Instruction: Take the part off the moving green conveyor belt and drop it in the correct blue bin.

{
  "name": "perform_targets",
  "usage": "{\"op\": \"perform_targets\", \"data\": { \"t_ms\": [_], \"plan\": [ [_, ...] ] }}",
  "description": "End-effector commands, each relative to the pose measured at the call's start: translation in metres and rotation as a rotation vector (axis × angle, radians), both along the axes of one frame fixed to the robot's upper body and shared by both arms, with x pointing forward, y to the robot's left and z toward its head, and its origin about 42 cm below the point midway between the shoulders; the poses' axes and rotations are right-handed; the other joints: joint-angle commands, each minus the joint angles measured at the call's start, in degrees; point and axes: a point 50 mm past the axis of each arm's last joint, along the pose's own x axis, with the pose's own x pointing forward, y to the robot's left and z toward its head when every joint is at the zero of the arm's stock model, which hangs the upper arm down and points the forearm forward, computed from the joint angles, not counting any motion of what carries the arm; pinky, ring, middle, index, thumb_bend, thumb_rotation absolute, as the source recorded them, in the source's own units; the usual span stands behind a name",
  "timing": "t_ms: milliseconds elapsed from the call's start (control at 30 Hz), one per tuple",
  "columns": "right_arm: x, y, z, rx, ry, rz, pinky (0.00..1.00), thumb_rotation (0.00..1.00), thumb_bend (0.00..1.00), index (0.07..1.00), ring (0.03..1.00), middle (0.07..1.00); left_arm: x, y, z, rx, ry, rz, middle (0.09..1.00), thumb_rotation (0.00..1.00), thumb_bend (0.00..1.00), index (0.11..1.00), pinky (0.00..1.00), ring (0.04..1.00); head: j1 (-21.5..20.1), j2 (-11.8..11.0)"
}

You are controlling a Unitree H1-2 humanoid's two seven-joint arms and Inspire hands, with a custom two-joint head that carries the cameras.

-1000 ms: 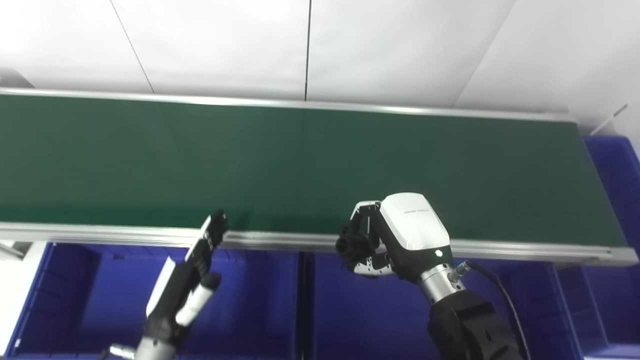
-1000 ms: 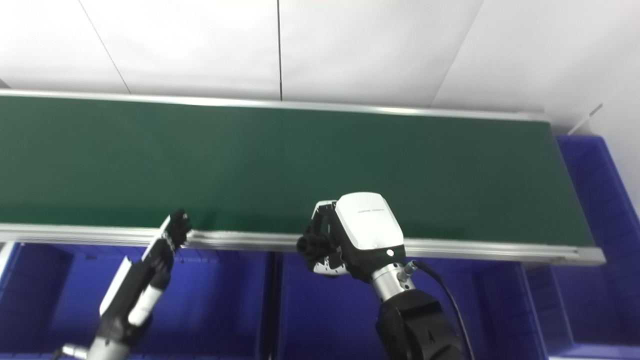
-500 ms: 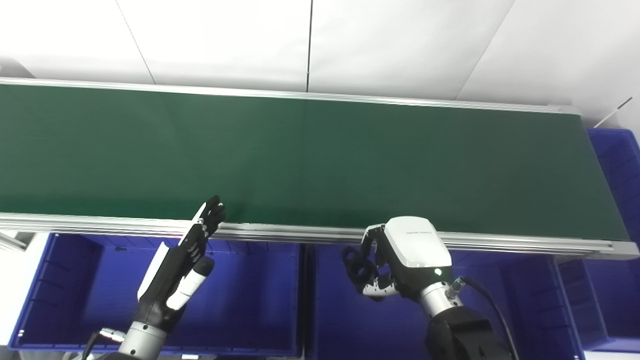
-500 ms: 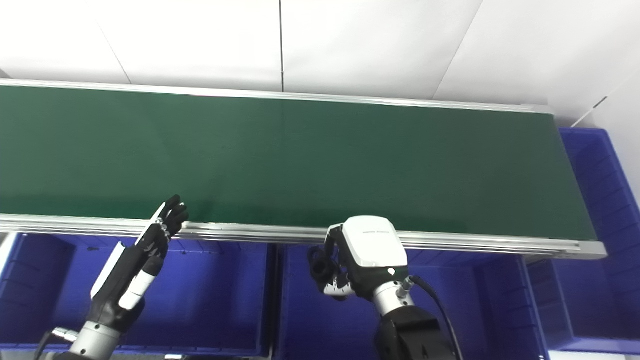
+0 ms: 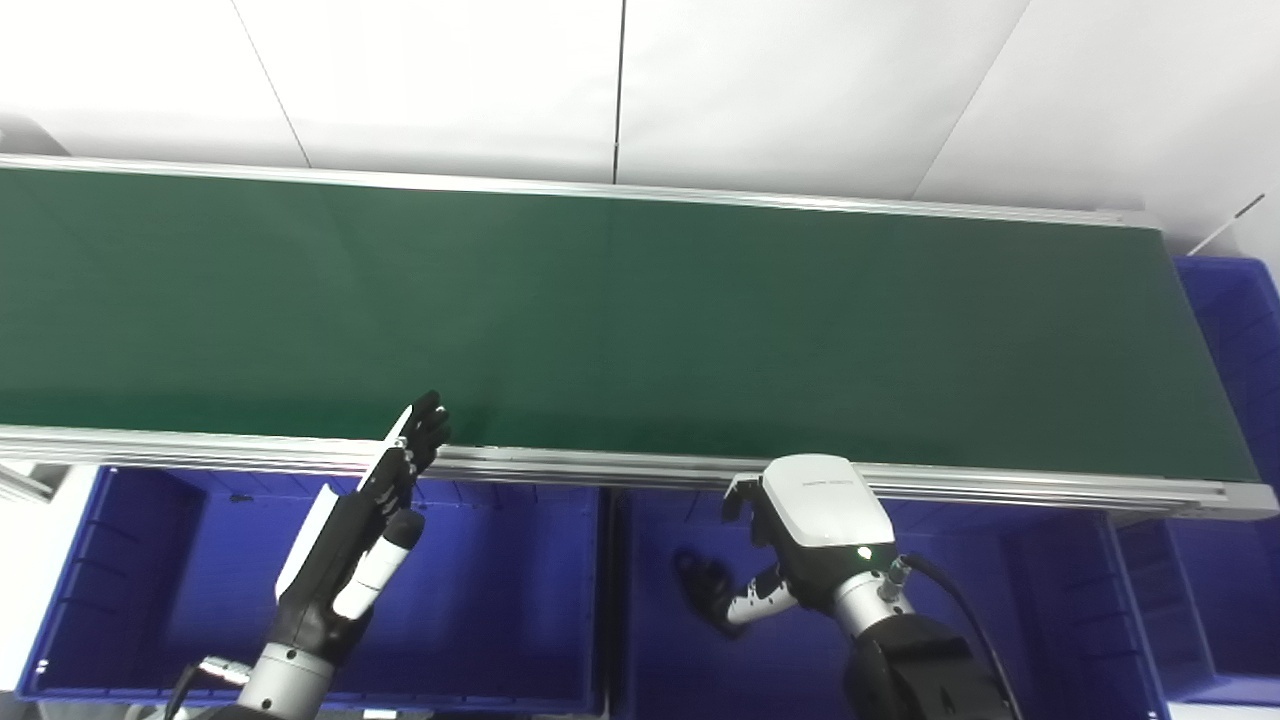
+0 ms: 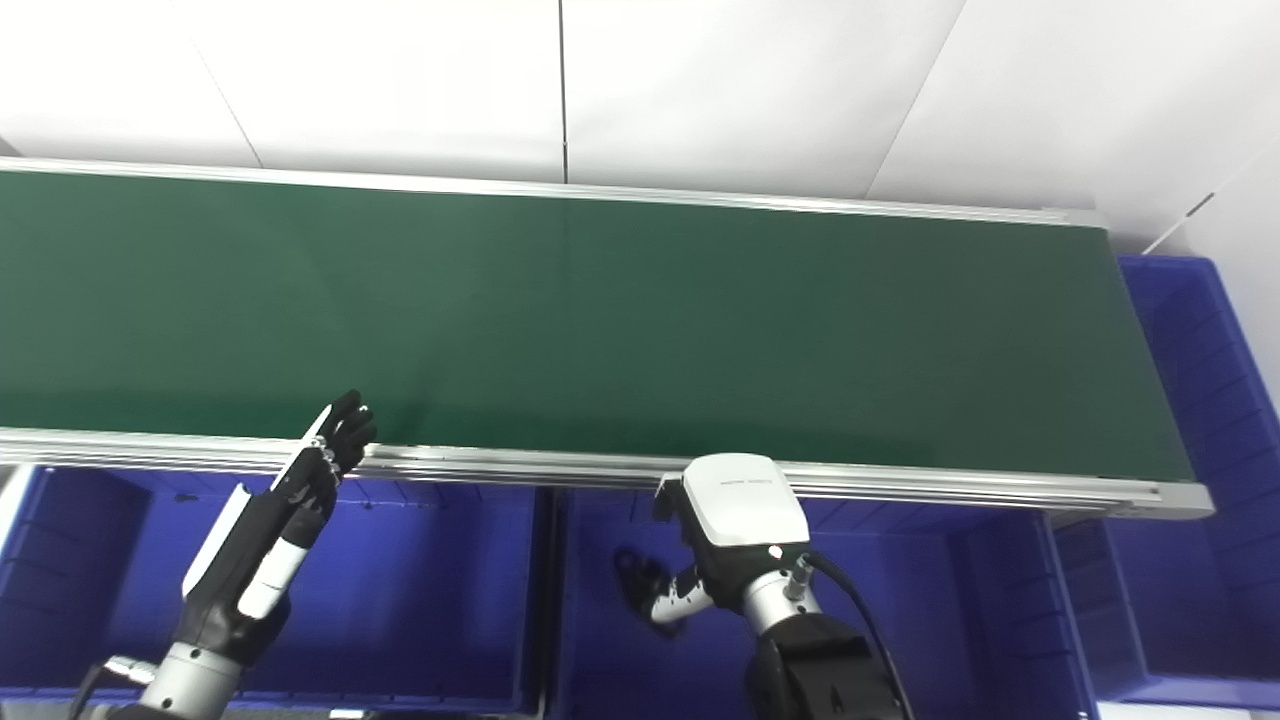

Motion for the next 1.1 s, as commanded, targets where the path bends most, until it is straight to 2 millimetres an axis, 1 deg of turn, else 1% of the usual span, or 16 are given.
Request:
{"op": "perform_targets", "data": {
  "t_ms": [0,133,267,467,533,600,633,667,700,733,867,933,967,1000,1033,1067],
  "plan": [
    [0.002,0.003,0.011,0.003,-0.042,0.011,0.28,0.42,1.0,0.682,0.378,0.512,0.002,0.001,0.009,0.005,-0.048,-0.007,0.982,0.92,0.66,1.0,1.0,0.97,0.02,-0.01],
    [0.002,0.003,0.013,-0.008,-0.029,0.022,0.31,0.52,1.0,0.697,0.414,0.552,0.002,0.001,0.008,-0.001,-0.042,-0.007,0.983,0.91,0.67,1.0,1.0,0.971,0.15,-0.03],
    [0.002,0.003,0.013,-0.018,-0.02,0.023,0.31,0.56,1.0,0.69,0.426,0.564,0.001,0.001,0.008,-0.008,-0.038,0.0,0.982,0.9,0.66,1.0,1.0,0.971,0.15,-0.03],
    [0.0,0.004,0.017,-0.004,-0.011,0.028,0.29,0.56,1.0,0.687,0.399,0.526,0.001,-0.001,0.007,-0.011,-0.038,-0.007,0.983,0.89,0.66,1.0,1.0,0.972,1.86,-0.63],
    [-0.004,0.007,0.024,0.033,-0.007,0.028,0.36,0.55,1.0,0.672,0.478,0.59,0.0,-0.002,0.007,-0.014,-0.037,-0.005,0.981,0.88,0.65,1.0,1.0,0.97,2.66,-0.77],
    [-0.008,0.009,0.031,0.078,-0.012,0.032,0.38,0.53,0.99,0.657,0.487,0.591,-0.001,-0.003,0.006,-0.009,-0.031,-0.006,0.982,0.87,0.66,1.0,1.0,0.971,3.33,-0.94],
    [-0.014,0.012,0.038,0.141,-0.015,0.022,0.38,0.53,0.98,0.653,0.49,0.592,-0.002,-0.004,0.006,-0.012,-0.03,-0.001,0.982,0.87,0.66,1.0,1.0,0.971,3.85,-0.98],
    [-0.018,0.014,0.043,0.185,-0.016,0.014,0.42,0.53,0.92,0.649,0.518,0.607,-0.003,-0.005,0.006,-0.014,-0.03,0.004,0.976,0.86,0.67,0.999,1.0,0.964,3.85,-0.98],
    [-0.024,0.019,0.05,0.267,-0.021,-0.002,0.43,0.54,0.89,0.648,0.528,0.613,-0.004,-0.006,0.006,-0.018,-0.028,0.01,0.974,0.85,0.67,0.998,0.99,0.962,4.03,-0.7],
    [-0.028,0.021,0.054,0.322,-0.025,-0.013,0.41,0.52,0.83,0.632,0.514,0.595,-0.004,-0.007,0.006,-0.021,-0.026,0.014,0.972,0.85,0.68,0.995,1.0,0.962,4.03,-0.7],
    [-0.051,0.042,0.069,0.684,-0.092,-0.136,0.37,0.49,0.77,0.596,0.466,0.543,-0.004,-0.005,0.01,-0.017,-0.019,0.015,0.971,0.86,0.67,0.991,1.0,0.959,1.74,0.27],
    [-0.06,0.055,0.063,0.95,-0.111,-0.256,0.34,0.5,0.74,0.567,0.42,0.507,-0.002,-0.002,0.011,-0.005,-0.029,0.006,0.975,0.88,0.66,0.998,1.0,0.959,-1.65,0.21],
    [-0.063,0.06,0.056,1.075,-0.121,-0.302,0.32,0.49,0.73,0.558,0.406,0.496,-0.001,-0.002,0.011,-0.005,-0.03,0.003,0.976,0.88,0.66,0.999,1.0,0.957,-1.65,0.21],
    [-0.063,0.063,0.047,1.156,-0.128,-0.326,0.36,0.56,0.7,0.591,0.445,0.533,0.0,0.0,0.011,-0.009,-0.031,0.002,0.98,0.89,0.66,1.0,1.0,0.962,-4.02,-0.08],
    [-0.063,0.064,0.038,1.204,-0.135,-0.331,0.4,0.62,0.7,0.621,0.487,0.572,0.001,0.0,0.011,-0.015,-0.029,0.002,0.981,0.89,0.66,1.0,1.0,0.965,-4.02,-0.08],
    [-0.062,0.066,0.029,1.231,-0.141,-0.327,0.48,0.71,0.71,0.672,0.57,0.647,0.002,0.002,0.011,-0.02,-0.025,0.0,0.985,0.89,0.66,1.0,1.0,0.972,-6.07,-0.4]
  ]
}}
